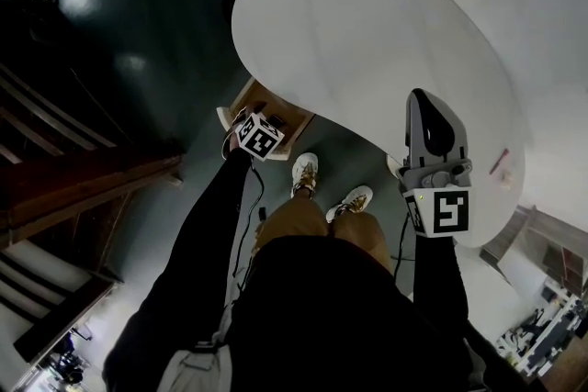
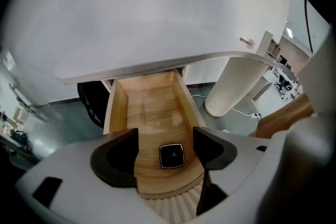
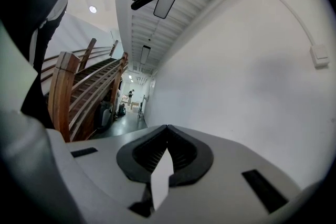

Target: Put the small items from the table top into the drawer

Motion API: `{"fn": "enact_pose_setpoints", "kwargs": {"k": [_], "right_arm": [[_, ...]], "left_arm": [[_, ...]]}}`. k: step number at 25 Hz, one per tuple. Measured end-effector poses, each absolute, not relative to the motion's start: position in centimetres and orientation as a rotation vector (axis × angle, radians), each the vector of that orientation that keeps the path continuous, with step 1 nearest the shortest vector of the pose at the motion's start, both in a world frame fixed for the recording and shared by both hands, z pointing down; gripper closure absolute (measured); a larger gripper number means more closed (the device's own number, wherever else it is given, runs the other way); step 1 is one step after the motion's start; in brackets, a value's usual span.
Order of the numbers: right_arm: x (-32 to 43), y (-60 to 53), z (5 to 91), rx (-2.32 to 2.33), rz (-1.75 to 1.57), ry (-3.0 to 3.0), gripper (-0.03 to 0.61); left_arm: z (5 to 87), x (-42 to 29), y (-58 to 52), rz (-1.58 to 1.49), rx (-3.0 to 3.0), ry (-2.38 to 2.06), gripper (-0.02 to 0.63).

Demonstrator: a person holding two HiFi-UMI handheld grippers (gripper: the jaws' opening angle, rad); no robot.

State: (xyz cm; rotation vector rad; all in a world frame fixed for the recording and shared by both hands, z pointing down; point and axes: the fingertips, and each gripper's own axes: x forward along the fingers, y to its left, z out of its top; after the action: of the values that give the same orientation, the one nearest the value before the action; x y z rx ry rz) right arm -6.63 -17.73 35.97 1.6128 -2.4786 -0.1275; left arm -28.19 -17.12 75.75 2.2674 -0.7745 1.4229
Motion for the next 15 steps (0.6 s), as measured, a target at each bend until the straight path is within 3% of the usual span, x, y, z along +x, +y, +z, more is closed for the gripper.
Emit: {"fn": "enact_pose_setpoints", "kwargs": {"k": [8,15], "right_arm": [[-4.7,-16.2,33.8,1.62,-0.15,-2.592,0.552],[-0.9,-13.6,31.2,1.664,-0.199,-2.647,0.552]], "left_arm": [[69.0,-27.8,-16.1,1.348,2.301,-0.984,0.272],[57.6,-21.1,-15.2,1.134,2.541,-1.144,0.272]]}}
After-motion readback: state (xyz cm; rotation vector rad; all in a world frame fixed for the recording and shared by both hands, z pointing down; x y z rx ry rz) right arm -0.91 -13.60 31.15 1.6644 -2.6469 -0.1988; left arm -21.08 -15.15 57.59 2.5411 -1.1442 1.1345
